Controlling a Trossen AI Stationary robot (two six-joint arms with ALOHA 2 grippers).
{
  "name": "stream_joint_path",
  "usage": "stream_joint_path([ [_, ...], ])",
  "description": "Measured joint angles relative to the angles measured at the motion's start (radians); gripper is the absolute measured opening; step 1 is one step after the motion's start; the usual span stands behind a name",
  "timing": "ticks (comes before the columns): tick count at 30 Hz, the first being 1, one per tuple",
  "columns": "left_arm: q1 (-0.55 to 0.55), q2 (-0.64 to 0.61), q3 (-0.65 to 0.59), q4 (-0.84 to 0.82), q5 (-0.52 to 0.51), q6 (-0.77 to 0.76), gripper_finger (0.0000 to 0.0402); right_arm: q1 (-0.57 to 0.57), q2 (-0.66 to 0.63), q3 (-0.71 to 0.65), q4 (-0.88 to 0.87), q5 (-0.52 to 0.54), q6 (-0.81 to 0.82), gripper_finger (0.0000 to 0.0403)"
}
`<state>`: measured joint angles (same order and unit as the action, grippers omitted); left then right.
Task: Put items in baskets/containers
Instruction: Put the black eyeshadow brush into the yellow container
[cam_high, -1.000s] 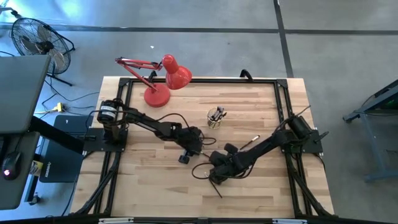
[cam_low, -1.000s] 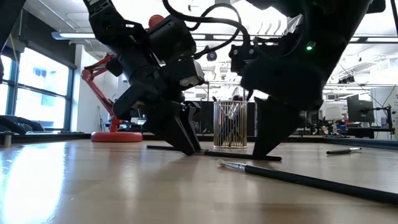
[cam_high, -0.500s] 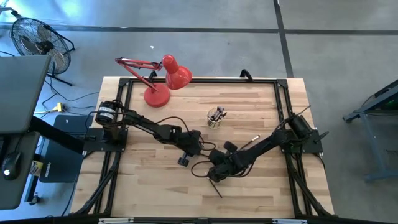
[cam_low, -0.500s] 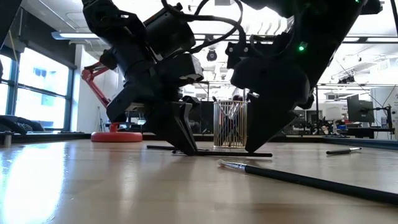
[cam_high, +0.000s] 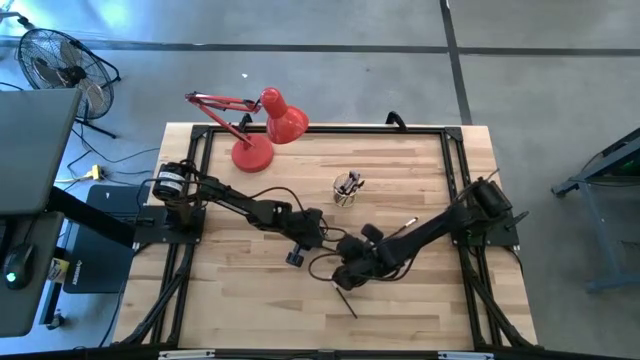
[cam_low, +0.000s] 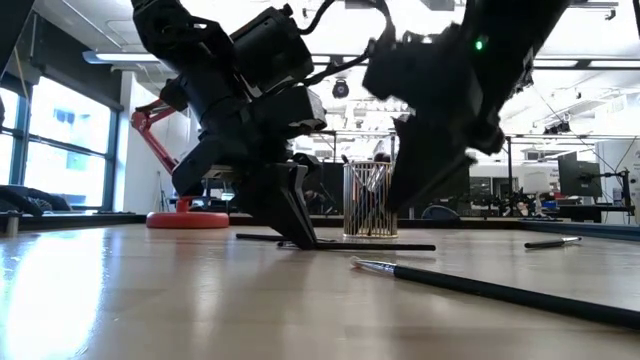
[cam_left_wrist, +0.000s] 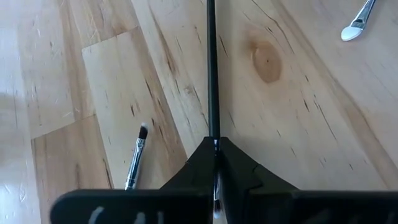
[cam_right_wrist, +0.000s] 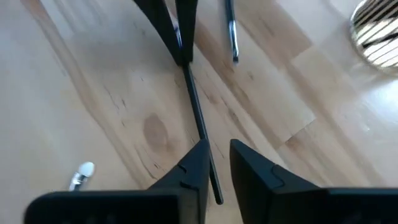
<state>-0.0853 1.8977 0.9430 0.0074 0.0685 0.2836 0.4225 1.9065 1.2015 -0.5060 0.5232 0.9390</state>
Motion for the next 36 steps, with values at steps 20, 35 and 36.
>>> stream_joint_path([
  [20, 0.002, 0.002, -0.002, 0.080, -0.003, -0.027, 0.0001, -0.153, 0.002, 0.002, -0.032, -0.390, -0.292, 0.0181],
  [35, 0.002, 0.005, -0.003, 0.150, 0.023, -0.034, 0.0000, -0.212, 0.057, 0.006, -0.137, -0.613, -0.340, 0.0030],
  [36, 0.002, 0.005, -0.003, 0.159, 0.023, -0.034, 0.0000, -0.212, 0.057, 0.006, -0.139, -0.616, -0.339, 0.0017],
])
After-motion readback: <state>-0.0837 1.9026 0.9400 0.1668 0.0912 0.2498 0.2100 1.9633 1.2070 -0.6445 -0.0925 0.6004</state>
